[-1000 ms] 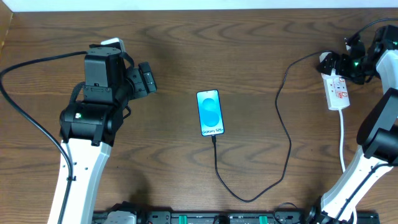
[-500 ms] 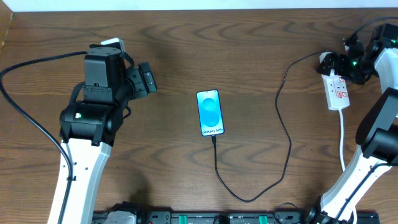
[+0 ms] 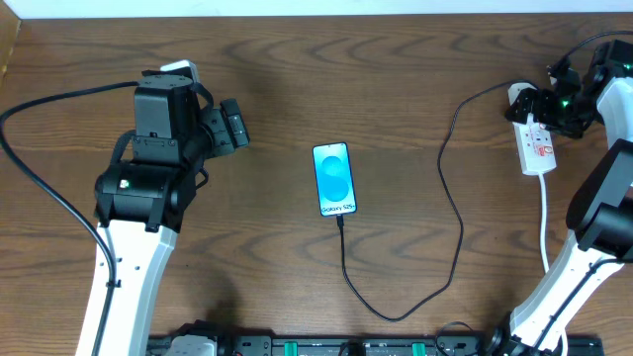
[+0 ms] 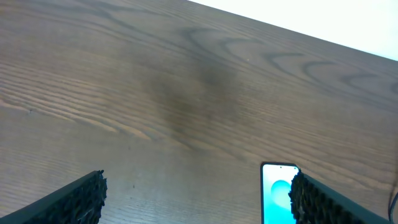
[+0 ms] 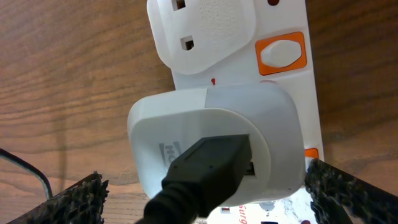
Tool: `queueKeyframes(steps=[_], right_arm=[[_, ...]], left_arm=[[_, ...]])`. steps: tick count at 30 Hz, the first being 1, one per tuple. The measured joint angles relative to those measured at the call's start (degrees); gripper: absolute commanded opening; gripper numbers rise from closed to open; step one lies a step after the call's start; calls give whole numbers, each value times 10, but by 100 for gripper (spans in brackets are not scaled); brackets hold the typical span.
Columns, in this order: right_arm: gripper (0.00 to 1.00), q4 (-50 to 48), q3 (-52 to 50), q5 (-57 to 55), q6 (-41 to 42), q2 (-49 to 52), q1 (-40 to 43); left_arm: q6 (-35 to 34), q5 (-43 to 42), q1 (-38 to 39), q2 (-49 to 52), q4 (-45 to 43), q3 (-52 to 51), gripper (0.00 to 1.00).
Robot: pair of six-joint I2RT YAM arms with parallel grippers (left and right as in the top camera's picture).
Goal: Plug charger to phone and switch on socket
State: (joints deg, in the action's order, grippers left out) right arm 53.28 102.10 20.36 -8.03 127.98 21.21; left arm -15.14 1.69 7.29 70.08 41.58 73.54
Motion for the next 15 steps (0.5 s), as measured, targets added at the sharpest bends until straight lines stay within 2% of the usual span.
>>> queueKeyframes(steps=[15], right_arm=[[99, -16, -1, 19, -6, 0, 2]], left_arm=[[0, 0, 0, 0, 0, 0, 94]])
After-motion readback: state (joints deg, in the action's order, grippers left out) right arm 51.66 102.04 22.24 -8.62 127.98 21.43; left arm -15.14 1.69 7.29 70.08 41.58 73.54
